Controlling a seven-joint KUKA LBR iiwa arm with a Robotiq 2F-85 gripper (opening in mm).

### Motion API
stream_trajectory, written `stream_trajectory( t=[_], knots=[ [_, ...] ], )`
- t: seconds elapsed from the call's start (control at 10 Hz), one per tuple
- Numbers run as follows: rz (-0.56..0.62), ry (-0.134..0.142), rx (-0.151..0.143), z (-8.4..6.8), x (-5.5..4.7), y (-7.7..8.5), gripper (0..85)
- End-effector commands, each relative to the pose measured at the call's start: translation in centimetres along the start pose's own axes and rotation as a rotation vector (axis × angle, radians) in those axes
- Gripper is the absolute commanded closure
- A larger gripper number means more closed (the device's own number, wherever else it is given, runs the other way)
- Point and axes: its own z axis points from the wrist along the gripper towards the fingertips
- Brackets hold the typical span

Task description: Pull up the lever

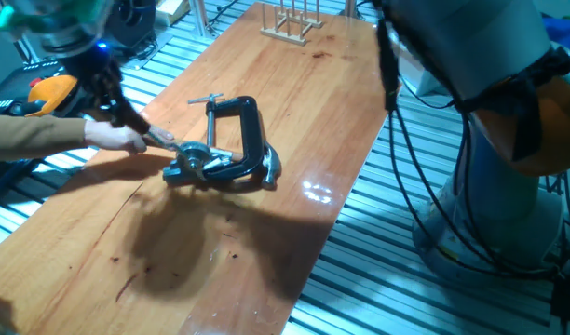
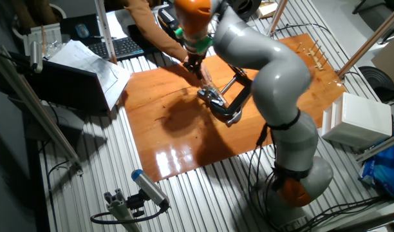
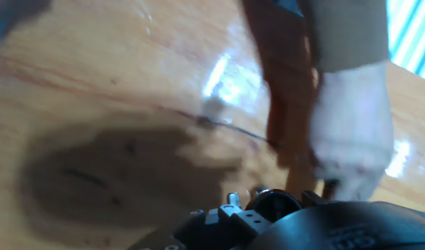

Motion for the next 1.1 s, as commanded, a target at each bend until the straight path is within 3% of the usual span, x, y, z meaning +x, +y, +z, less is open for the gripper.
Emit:
stream_trajectory(
  t=[0.0,0.3,0.4,0.5,0.8,0.9,1.0],
  knots=[
    [-0.001,0.000,-0.007,0.0,1.1,-1.9,85.0],
    [-0.001,0.000,0.003,-0.4,3.1,-3.9,85.0],
    [-0.002,-0.031,0.028,0.3,4.1,-4.3,85.0],
    [-0.001,-0.051,0.022,1.3,4.7,-4.6,85.0],
    [-0.001,-0.061,0.029,1.4,5.3,-4.9,85.0],
    [-0.002,-0.071,0.050,1.7,5.8,-4.9,85.0],
    [-0.002,-0.084,0.048,2.5,6.7,-5.1,85.0]
  ],
)
